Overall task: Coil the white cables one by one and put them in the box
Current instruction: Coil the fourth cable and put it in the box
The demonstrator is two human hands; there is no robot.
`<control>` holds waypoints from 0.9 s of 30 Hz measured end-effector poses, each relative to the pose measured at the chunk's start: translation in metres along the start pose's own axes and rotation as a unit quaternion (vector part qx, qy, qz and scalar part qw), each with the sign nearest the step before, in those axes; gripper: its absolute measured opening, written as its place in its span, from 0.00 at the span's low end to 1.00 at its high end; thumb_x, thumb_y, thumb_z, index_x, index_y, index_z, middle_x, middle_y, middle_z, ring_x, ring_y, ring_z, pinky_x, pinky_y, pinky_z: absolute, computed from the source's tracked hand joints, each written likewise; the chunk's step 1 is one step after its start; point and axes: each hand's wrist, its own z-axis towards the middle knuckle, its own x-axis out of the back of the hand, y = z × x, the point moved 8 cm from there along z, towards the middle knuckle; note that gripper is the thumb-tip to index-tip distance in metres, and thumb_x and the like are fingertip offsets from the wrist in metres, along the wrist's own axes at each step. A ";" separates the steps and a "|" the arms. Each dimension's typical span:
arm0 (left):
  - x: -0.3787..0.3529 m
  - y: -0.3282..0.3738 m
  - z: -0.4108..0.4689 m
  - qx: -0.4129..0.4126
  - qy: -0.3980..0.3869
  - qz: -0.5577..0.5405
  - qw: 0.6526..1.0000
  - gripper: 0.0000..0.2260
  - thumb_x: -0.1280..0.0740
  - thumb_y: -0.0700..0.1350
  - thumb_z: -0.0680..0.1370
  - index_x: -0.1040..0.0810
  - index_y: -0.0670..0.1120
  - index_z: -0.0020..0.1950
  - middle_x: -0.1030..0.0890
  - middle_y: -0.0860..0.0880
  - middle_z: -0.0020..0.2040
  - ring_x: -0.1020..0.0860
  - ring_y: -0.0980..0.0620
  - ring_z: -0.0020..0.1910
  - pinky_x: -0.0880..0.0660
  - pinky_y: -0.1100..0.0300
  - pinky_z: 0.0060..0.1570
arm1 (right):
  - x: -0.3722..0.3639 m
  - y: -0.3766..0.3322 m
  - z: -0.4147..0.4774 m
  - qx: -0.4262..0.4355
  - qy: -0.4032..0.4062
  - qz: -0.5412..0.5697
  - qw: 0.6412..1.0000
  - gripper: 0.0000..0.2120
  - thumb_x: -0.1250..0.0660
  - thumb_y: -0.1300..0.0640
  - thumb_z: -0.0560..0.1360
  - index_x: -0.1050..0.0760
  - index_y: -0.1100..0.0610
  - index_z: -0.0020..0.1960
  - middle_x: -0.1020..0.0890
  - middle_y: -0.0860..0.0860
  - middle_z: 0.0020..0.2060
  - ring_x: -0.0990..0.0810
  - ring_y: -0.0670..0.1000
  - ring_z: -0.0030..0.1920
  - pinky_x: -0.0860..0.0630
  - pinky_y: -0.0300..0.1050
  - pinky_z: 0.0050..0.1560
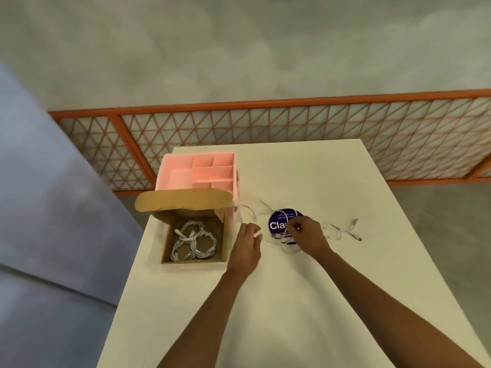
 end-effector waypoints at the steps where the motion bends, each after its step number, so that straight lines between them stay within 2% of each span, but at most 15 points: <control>1: -0.006 0.000 0.011 0.014 -0.015 0.005 1.000 0.10 0.41 0.40 0.81 0.28 0.39 0.60 0.28 0.42 0.59 0.24 0.47 0.52 0.29 0.60 0.52 | 0.006 0.002 0.005 0.004 0.010 -0.006 1.000 0.08 0.36 0.60 0.77 0.20 0.63 0.49 0.20 0.56 0.44 0.21 0.54 0.46 0.27 0.43 0.47; 4: -0.020 -0.003 0.039 0.074 -0.048 0.022 0.996 0.14 0.41 0.39 0.81 0.32 0.39 0.66 0.32 0.39 0.64 0.29 0.43 0.62 0.35 0.61 0.60 | 0.015 0.009 0.019 0.003 0.011 -0.023 1.000 0.10 0.36 0.59 0.77 0.22 0.60 0.57 0.25 0.58 0.53 0.22 0.56 0.52 0.25 0.45 0.52; 7: -0.041 -0.012 0.058 0.134 -0.117 0.083 0.981 0.16 0.42 0.43 0.81 0.33 0.44 0.69 0.37 0.39 0.69 0.41 0.41 0.71 0.42 0.57 0.66 | 0.022 0.013 0.032 0.019 0.007 -0.035 0.999 0.09 0.36 0.60 0.77 0.23 0.61 0.55 0.24 0.59 0.53 0.22 0.56 0.50 0.26 0.44 0.50; 9: -0.051 -0.016 0.066 0.152 -0.133 0.093 0.975 0.16 0.42 0.44 0.82 0.33 0.44 0.69 0.37 0.39 0.70 0.42 0.41 0.71 0.43 0.57 0.66 | 0.025 0.014 0.038 0.025 0.003 -0.034 0.999 0.09 0.37 0.59 0.77 0.22 0.61 0.54 0.24 0.58 0.52 0.22 0.56 0.49 0.27 0.42 0.48; 13: -0.047 -0.016 0.080 0.158 -0.059 0.043 0.985 0.15 0.39 0.40 0.80 0.31 0.39 0.67 0.33 0.39 0.66 0.37 0.42 0.68 0.42 0.59 0.65 | 0.030 0.016 0.048 0.040 -0.014 -0.030 0.999 0.08 0.38 0.59 0.78 0.22 0.61 0.52 0.21 0.57 0.50 0.21 0.54 0.48 0.27 0.42 0.47; 15: -0.045 -0.010 0.082 0.137 -0.027 0.001 0.990 0.13 0.36 0.38 0.79 0.28 0.38 0.63 0.30 0.39 0.62 0.32 0.43 0.64 0.39 0.64 0.60 | 0.033 0.017 0.053 0.045 -0.023 -0.030 0.998 0.08 0.38 0.60 0.78 0.21 0.61 0.51 0.19 0.57 0.49 0.21 0.55 0.48 0.26 0.44 0.48; 16: -0.042 -0.005 0.082 0.120 -0.006 -0.024 0.992 0.12 0.34 0.36 0.77 0.26 0.37 0.60 0.28 0.39 0.59 0.29 0.43 0.61 0.37 0.67 0.56 | 0.034 0.016 0.055 0.046 -0.023 -0.029 0.998 0.08 0.39 0.60 0.78 0.21 0.61 0.51 0.19 0.56 0.49 0.21 0.54 0.48 0.25 0.44 0.49; 19: -0.030 0.016 0.083 0.096 0.050 -0.128 0.986 0.05 0.32 0.33 0.75 0.23 0.39 0.49 0.23 0.41 0.51 0.22 0.46 0.49 0.25 0.64 0.49 | 0.041 0.007 0.061 0.058 -0.009 -0.018 0.998 0.09 0.39 0.61 0.78 0.22 0.59 0.55 0.21 0.56 0.52 0.21 0.54 0.50 0.26 0.42 0.50; 21: -0.025 0.032 0.085 0.090 0.040 -0.176 0.979 0.07 0.31 0.33 0.74 0.25 0.44 0.42 0.20 0.44 0.46 0.21 0.49 0.44 0.24 0.68 0.42 | 0.043 -0.010 0.063 0.099 -0.013 -0.017 0.995 0.14 0.39 0.64 0.78 0.26 0.57 0.63 0.25 0.56 0.58 0.22 0.54 0.55 0.28 0.40 0.54; 23: -0.023 0.049 0.083 0.084 0.003 -0.213 0.974 0.09 0.30 0.34 0.73 0.27 0.46 0.41 0.20 0.50 0.41 0.20 0.53 0.40 0.25 0.67 0.41 | 0.044 -0.029 0.062 0.164 -0.023 -0.038 0.985 0.22 0.40 0.67 0.77 0.30 0.53 0.69 0.30 0.56 0.64 0.28 0.55 0.63 0.31 0.41 0.60; 25: -0.017 0.061 0.078 0.088 -0.018 -0.276 0.957 0.12 0.28 0.34 0.72 0.29 0.46 0.43 0.20 0.50 0.40 0.20 0.54 0.39 0.24 0.65 0.40 | 0.046 -0.041 0.064 0.202 -0.037 -0.075 0.976 0.23 0.39 0.67 0.77 0.28 0.49 0.68 0.31 0.55 0.67 0.31 0.55 0.66 0.32 0.48 0.64; 27: -0.010 0.066 0.072 0.099 -0.020 -0.342 0.934 0.15 0.27 0.33 0.71 0.32 0.45 0.46 0.19 0.47 0.41 0.19 0.52 0.41 0.22 0.63 0.43 | 0.054 -0.048 0.064 0.221 -0.037 -0.095 0.970 0.15 0.36 0.62 0.77 0.22 0.49 0.61 0.26 0.53 0.64 0.28 0.55 0.63 0.30 0.52 0.62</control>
